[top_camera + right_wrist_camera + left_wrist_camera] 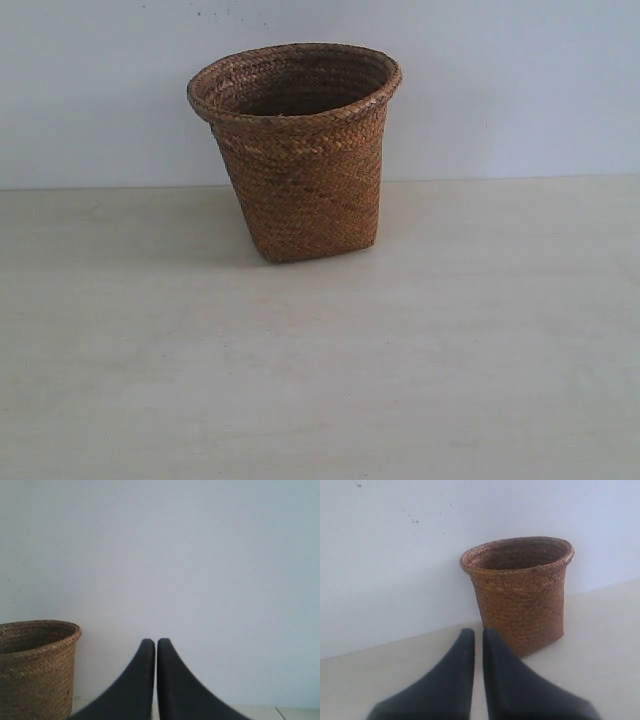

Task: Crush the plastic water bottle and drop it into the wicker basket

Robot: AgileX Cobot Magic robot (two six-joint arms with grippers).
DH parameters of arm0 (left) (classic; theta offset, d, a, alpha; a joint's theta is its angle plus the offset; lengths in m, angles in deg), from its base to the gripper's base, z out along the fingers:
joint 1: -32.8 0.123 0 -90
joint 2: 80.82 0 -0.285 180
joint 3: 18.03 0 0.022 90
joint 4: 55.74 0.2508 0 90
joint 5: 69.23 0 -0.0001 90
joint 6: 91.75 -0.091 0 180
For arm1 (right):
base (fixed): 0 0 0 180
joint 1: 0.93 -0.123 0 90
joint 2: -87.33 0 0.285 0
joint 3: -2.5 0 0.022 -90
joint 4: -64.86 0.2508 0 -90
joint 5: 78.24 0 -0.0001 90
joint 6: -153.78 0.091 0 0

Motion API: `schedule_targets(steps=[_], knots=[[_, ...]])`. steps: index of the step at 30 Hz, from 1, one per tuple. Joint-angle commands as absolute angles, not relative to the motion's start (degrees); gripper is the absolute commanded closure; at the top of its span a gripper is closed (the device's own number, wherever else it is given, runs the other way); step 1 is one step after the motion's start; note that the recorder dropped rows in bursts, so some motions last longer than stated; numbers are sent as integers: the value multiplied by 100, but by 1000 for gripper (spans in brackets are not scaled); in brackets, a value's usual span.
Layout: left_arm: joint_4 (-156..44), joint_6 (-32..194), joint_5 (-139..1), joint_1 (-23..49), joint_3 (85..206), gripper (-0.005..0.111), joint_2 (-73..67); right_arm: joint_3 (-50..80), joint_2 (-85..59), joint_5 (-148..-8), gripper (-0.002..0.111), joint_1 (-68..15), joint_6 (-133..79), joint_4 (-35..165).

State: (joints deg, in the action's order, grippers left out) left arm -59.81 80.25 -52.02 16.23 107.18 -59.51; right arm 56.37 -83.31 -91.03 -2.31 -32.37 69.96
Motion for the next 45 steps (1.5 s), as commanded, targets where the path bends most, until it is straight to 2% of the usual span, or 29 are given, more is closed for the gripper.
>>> schedule_targets(steps=[1,11,24,45], knots=[[-6145,8112,-5591,1628,10406,102,-6017,5936,-8415,-8906,108,-208,-3221,7272],[-6242,8112,-7059,1628,9322,102,-5994,7177,-8415,-8009,108,-208,-3322,7311],[-6242,8126,-7048,1628,8643,102,-5994,7971,-8415,-8011,108,-208,-3429,7311],[-6242,8355,-6923,1628,8475,102,-5994,7971,-8415,-8330,108,-208,-3331,7311]])
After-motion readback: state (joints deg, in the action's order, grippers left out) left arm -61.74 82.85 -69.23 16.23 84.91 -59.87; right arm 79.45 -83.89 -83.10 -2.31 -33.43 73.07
